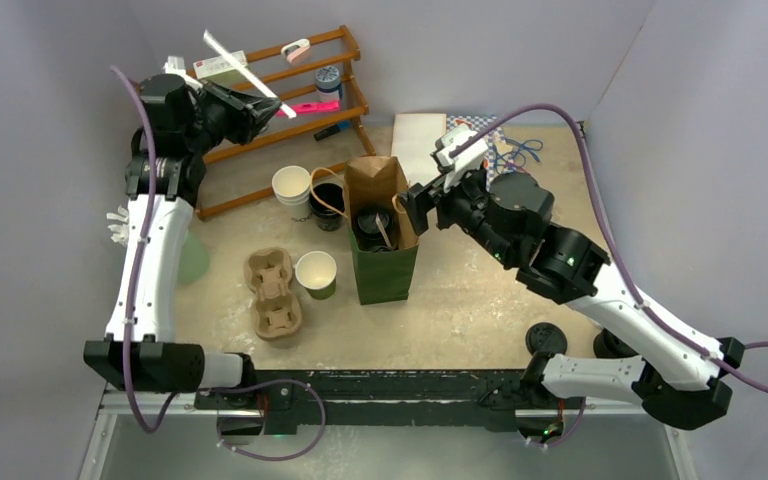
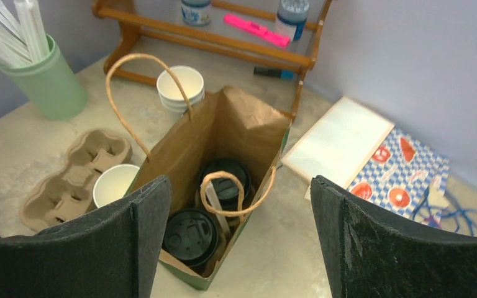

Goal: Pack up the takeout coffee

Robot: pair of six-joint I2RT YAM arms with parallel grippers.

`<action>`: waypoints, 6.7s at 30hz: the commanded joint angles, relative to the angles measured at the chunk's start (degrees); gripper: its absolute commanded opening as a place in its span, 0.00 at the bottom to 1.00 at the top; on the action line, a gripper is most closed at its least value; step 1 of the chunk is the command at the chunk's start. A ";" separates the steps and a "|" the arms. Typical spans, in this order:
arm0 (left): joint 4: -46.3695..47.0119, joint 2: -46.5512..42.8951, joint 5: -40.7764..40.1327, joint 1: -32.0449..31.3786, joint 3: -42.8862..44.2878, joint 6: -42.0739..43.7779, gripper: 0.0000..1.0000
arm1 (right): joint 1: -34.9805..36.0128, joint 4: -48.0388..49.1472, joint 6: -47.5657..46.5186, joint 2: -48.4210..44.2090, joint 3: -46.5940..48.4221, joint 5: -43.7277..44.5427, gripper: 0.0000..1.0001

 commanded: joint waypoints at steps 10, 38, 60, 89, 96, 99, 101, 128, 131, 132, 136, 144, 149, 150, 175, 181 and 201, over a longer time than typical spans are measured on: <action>11.95 -12.26 -1.45 -18.55 -6.26 43.95 0.00 | -0.16 -7.58 12.78 1.60 5.45 10.15 0.81; 22.27 -21.23 -27.99 -43.39 -32.04 46.92 0.00 | -0.14 -10.42 20.99 -5.58 1.16 15.35 0.82; -6.57 -18.02 -35.60 -44.11 -10.28 41.26 0.66 | -0.15 -19.58 21.33 7.98 8.62 4.47 0.85; -5.47 -11.80 -36.63 -31.74 -13.41 39.32 0.46 | -0.24 -21.74 21.85 16.66 15.01 10.12 0.00; -3.86 -8.45 -32.19 -31.66 -9.67 43.37 0.03 | -0.96 -23.10 18.58 15.31 16.17 16.18 0.00; -1.93 -7.51 -27.69 -31.71 -8.51 43.81 0.00 | -2.83 -23.62 18.49 14.02 15.75 15.86 0.00; -1.00 -6.47 -25.08 -31.71 -7.66 42.06 0.00 | -4.70 -23.70 18.58 13.18 15.02 14.84 0.00; -1.09 -0.85 -25.41 -35.15 2.73 43.74 0.79 | -12.73 -20.01 10.67 7.56 14.61 15.04 0.92; -3.39 -3.65 -30.94 -35.07 4.21 47.44 0.79 | -12.77 -13.17 6.34 3.24 9.82 14.54 0.99; -3.79 -4.96 -33.47 -35.12 4.17 48.79 0.79 | -12.72 -11.09 5.31 1.61 8.07 14.30 0.99; -3.19 -11.11 -43.90 -34.91 -0.16 54.04 0.83 | -12.72 -6.16 4.84 -4.15 2.45 13.60 0.99; -5.07 -19.95 -55.83 -32.22 -16.11 54.33 0.99 | -17.47 -4.68 10.80 -8.85 -9.34 19.41 0.99; -0.54 -21.97 -50.54 -21.50 -25.12 52.85 1.00 | -36.66 -5.35 20.59 -7.47 -13.45 6.31 0.99; 0.55 -21.61 -48.12 -18.04 -26.62 52.27 1.00 | -36.93 -4.02 20.95 -6.84 -14.14 6.28 0.99; 71.45 -15.80 -50.06 -4.42 -79.30 70.55 1.00 | -50.71 71.04 15.43 10.95 -65.28 -1.30 0.99; 87.51 -6.62 -41.27 -4.30 -81.93 71.75 1.00 | -50.58 73.36 11.18 15.61 -62.62 -2.82 0.98; 103.28 13.76 -32.92 -5.68 -78.84 78.47 0.99 | -50.21 94.70 6.03 27.05 -66.50 -9.80 0.95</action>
